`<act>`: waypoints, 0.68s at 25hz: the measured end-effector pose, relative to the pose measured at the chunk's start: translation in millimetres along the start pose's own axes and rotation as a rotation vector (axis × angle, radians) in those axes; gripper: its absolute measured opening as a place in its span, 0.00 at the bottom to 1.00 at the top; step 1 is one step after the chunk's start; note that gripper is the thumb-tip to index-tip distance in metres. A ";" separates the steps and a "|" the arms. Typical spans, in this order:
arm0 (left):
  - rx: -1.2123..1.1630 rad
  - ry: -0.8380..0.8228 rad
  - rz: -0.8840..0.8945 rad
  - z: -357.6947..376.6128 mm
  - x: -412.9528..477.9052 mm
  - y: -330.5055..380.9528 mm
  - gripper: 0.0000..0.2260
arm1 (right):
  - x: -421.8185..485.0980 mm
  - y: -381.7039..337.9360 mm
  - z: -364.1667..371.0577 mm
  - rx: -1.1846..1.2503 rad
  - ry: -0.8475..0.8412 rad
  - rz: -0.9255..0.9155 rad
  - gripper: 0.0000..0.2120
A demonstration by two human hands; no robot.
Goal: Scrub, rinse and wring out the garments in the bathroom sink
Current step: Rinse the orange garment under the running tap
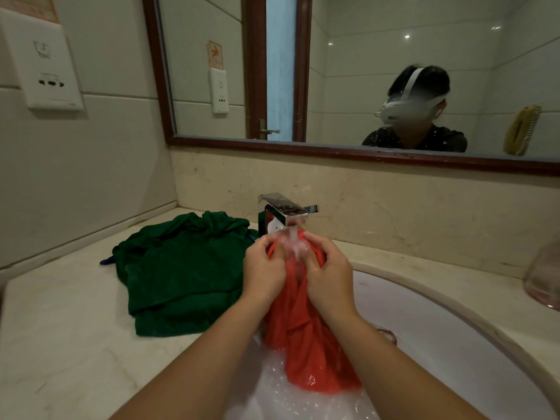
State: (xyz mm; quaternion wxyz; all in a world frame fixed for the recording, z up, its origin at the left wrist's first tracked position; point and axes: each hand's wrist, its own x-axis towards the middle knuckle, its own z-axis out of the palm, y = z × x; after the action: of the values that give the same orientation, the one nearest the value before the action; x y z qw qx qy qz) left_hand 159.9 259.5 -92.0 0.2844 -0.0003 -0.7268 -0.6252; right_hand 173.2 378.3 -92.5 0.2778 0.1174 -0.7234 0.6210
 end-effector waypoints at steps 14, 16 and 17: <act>0.030 -0.024 -0.012 0.3 -1.6 8.0 0.07 | 3.3 5.4 -6.2 -0.098 0.068 -0.024 0.10; 0.026 -0.016 -0.017 -0.2 -1.9 8.0 0.07 | 2.5 5.0 -4.6 -0.104 0.065 -0.028 0.10; 0.023 -0.011 -0.016 -0.4 -2.0 7.8 0.07 | 2.5 4.8 -3.8 -0.102 0.057 -0.026 0.10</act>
State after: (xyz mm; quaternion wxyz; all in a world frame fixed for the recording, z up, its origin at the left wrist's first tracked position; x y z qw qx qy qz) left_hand 164.5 261.6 -85.7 0.2754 0.0056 -0.7355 -0.6189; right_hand 169.7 383.4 -94.9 0.3119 0.0947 -0.7444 0.5828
